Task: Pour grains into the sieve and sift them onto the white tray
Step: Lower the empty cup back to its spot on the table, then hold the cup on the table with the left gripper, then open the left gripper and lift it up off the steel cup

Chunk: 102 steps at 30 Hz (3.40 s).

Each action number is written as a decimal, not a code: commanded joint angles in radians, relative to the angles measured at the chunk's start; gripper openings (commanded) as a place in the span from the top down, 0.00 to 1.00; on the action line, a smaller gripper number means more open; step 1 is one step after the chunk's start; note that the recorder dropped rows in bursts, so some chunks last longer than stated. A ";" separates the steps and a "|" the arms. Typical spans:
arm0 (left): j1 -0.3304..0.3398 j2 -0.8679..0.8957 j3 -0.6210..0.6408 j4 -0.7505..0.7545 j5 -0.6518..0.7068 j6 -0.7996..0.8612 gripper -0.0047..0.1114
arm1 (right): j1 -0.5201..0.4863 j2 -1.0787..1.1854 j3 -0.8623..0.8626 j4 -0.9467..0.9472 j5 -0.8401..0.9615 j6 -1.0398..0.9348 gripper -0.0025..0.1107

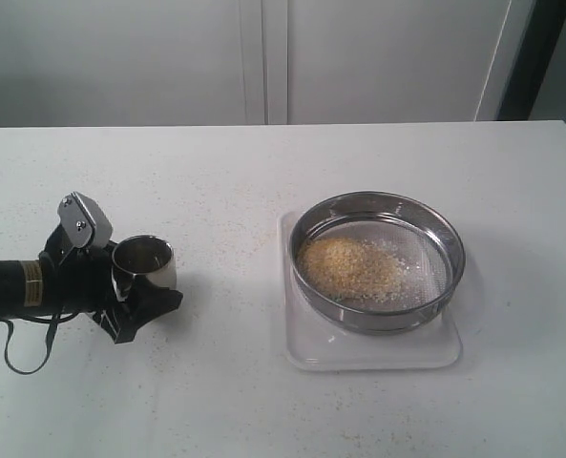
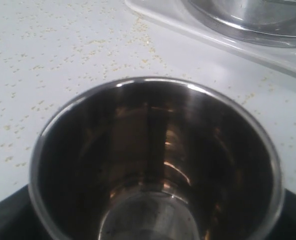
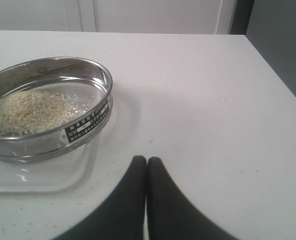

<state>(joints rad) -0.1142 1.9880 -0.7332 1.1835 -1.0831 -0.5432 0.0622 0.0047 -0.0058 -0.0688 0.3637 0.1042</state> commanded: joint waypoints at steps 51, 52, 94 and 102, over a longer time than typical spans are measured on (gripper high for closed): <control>0.004 0.013 0.005 0.150 0.085 -0.001 0.11 | -0.001 -0.005 0.006 -0.006 -0.014 0.006 0.98; 0.004 0.013 0.005 0.150 0.085 -0.001 0.11 | -0.001 -0.005 0.006 -0.006 -0.014 0.006 0.98; 0.025 -0.045 0.005 0.142 -0.053 -0.064 0.06 | -0.001 -0.005 0.006 -0.006 -0.014 0.006 0.98; 0.025 -0.101 0.005 0.142 -0.041 -0.087 0.06 | -0.001 -0.005 0.006 -0.006 -0.014 0.006 0.98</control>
<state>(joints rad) -0.0941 1.9200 -0.7333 1.3168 -1.1188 -0.6022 0.0622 0.0047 -0.0058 -0.0688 0.3637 0.1082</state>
